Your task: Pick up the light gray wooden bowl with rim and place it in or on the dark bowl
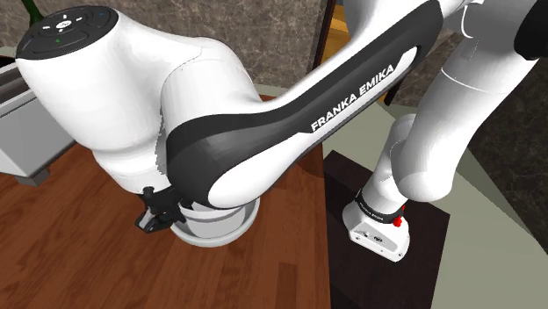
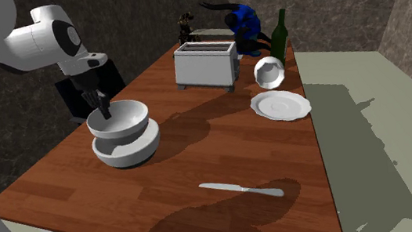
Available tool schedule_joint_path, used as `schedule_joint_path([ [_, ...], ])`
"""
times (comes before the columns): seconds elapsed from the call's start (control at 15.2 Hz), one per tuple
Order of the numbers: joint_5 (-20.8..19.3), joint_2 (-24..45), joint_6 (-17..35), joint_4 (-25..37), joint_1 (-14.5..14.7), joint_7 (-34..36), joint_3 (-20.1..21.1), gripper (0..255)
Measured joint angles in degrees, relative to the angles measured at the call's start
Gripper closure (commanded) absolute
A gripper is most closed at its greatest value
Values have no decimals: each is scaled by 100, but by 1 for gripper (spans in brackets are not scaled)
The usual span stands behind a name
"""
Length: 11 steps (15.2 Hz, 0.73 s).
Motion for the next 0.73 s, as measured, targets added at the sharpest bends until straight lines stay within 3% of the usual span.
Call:
schedule_joint_path([
  [0.33, -4, 3, 25, -21, 0, 5, 0, 255],
  [0.4, -4, 3, 25, -21, 0, 5, 0, 0],
  [0.73, -5, 2, 26, -20, 0, 5, 0, 0],
])
